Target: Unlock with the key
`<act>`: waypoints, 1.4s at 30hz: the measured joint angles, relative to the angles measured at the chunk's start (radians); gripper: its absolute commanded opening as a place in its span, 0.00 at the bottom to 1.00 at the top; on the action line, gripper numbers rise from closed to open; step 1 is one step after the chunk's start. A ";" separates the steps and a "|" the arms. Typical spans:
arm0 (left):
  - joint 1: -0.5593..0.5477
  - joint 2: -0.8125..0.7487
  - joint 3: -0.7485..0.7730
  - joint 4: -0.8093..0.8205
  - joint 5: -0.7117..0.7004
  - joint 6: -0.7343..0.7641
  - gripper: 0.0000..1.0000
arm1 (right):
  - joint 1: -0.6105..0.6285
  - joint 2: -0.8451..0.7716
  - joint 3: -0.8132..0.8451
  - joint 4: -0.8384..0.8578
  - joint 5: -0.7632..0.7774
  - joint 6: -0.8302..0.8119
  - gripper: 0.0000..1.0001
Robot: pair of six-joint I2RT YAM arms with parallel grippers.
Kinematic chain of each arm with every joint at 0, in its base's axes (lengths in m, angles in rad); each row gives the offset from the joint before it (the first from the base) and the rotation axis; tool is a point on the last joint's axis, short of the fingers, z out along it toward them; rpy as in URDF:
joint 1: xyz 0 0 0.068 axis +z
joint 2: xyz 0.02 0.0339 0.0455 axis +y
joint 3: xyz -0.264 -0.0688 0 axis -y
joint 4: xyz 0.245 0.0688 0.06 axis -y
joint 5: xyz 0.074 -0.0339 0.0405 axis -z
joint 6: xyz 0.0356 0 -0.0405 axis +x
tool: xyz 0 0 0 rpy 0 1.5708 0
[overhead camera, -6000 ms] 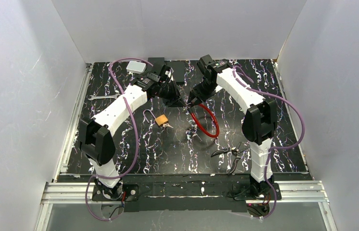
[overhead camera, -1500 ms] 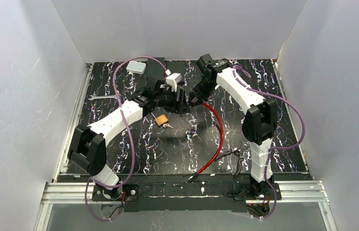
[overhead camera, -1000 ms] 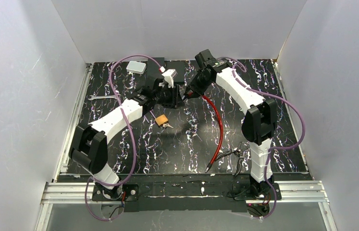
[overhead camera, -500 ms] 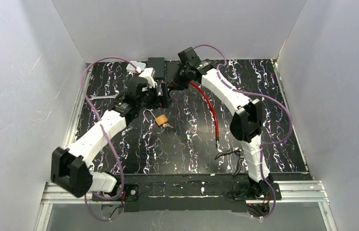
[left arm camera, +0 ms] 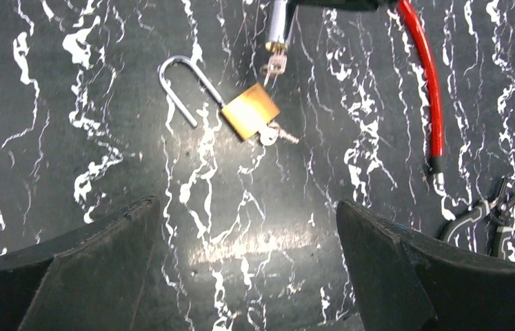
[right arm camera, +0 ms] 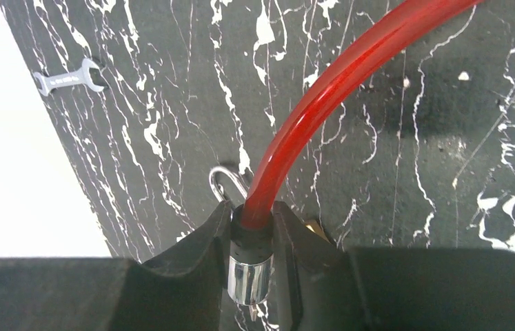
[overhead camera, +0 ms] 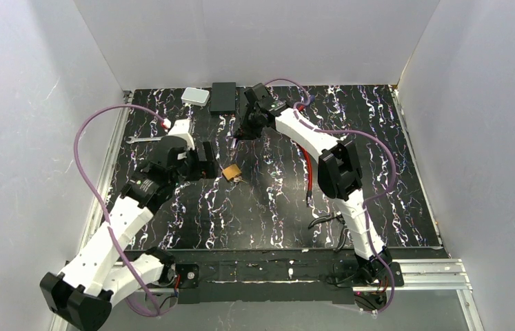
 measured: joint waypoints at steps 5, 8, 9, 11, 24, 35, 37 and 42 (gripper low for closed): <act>0.000 -0.126 -0.026 -0.113 -0.010 -0.006 0.98 | 0.000 0.013 -0.021 0.085 0.005 0.033 0.01; 0.000 -0.201 -0.026 -0.162 -0.027 -0.010 0.98 | 0.000 0.040 -0.029 0.158 -0.009 0.051 0.01; 0.000 -0.225 -0.026 -0.179 -0.033 -0.012 0.98 | 0.000 0.051 -0.032 0.182 -0.013 0.054 0.01; 0.000 -0.270 -0.026 -0.215 -0.050 -0.013 0.98 | 0.000 0.072 -0.042 0.227 -0.017 0.058 0.13; 0.000 -0.313 -0.014 -0.323 -0.097 -0.008 0.98 | -0.003 0.087 -0.046 0.354 0.012 0.016 0.98; 0.000 -0.308 0.044 -0.339 -0.095 0.064 0.98 | -0.007 -0.283 -0.195 0.407 0.105 -0.129 0.98; 0.000 -0.309 0.044 -0.340 -0.093 0.068 0.98 | -0.007 -0.402 -0.280 0.454 0.113 -0.162 0.98; 0.000 -0.309 0.044 -0.341 -0.079 0.061 0.98 | -0.007 -0.652 -0.492 0.539 0.142 -0.240 0.98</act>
